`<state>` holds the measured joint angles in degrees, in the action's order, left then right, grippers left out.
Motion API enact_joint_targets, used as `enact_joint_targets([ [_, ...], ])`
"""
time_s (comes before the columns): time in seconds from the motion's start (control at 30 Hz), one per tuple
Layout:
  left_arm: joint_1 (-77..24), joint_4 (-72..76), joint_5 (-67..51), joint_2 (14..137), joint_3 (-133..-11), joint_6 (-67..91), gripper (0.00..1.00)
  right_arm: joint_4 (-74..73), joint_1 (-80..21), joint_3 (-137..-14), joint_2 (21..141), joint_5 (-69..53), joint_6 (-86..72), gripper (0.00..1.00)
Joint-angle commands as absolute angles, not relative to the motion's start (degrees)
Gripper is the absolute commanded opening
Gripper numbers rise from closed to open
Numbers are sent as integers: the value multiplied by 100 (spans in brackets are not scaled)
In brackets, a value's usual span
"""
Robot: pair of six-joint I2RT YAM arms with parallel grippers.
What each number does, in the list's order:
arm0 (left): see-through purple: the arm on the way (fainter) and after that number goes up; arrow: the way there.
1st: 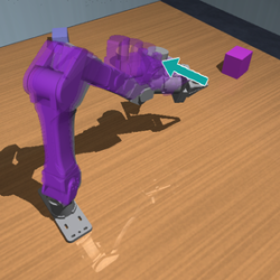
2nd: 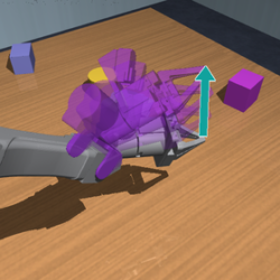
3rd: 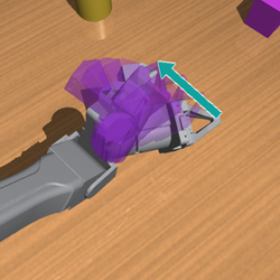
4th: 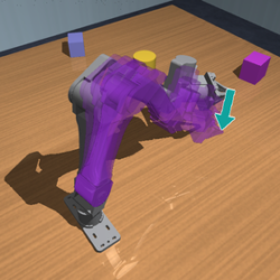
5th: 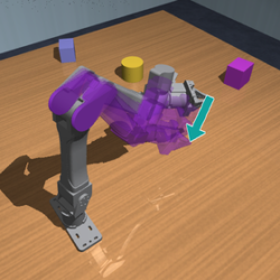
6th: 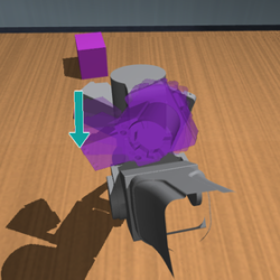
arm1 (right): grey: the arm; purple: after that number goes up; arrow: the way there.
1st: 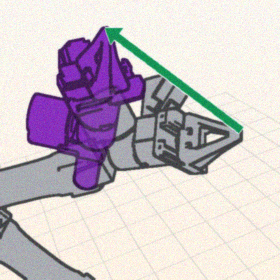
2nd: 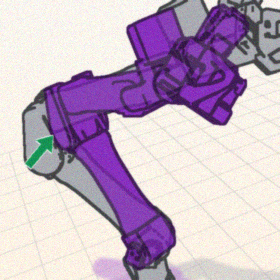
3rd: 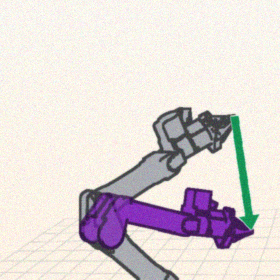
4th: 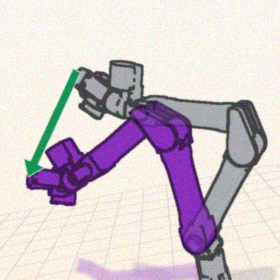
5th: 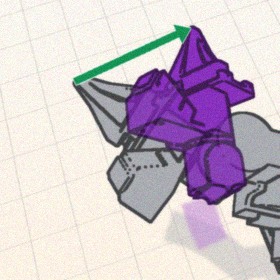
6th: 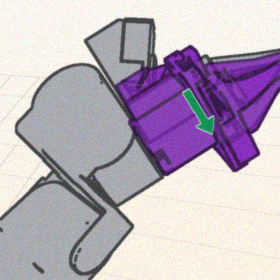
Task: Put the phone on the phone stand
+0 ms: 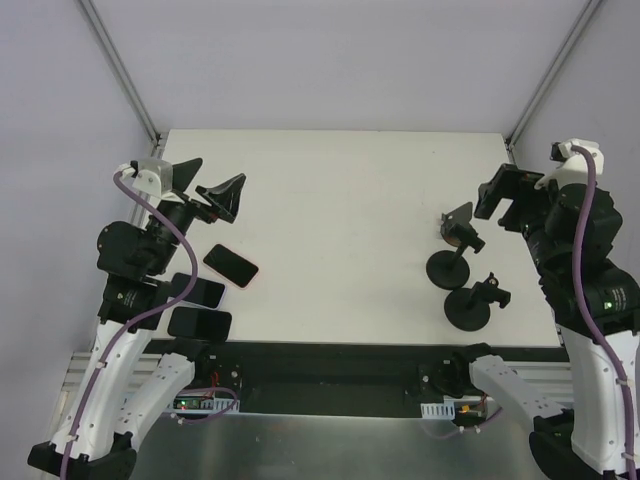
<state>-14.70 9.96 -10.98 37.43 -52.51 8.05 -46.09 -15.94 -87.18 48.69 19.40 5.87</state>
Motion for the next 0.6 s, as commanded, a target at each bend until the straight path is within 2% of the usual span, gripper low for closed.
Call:
enact_joint_targets([
  [0.0,-1591,1283,-1046,3841,-5212,659,99,-4992,-1573,-8895,5579,1329,316,96],
  [0.1,-1643,1283,-1072,3850,-5212,668,99,-5115,-1573,-8912,6001,92,334,96],
  [0.13,-1661,1283,-1090,3850,-5221,677,99,-5176,-1573,-8912,6133,-826,334,96],
  [0.23,-1696,1283,-1116,3858,-5221,720,99,-5570,-1713,-9026,6652,-1485,325,96],
  [0.3,-1705,1283,-1107,3867,-5229,729,99,-5852,-1915,-9096,6890,-1075,351,96],
  [0.43,-1758,1283,-1072,3858,-5221,738,99,-6563,-2145,-8983,6987,1863,27,96],
  [0.57,-1784,1231,-1107,3920,-5256,808,99,-6802,-2127,-8553,6751,3303,-474,96],
])
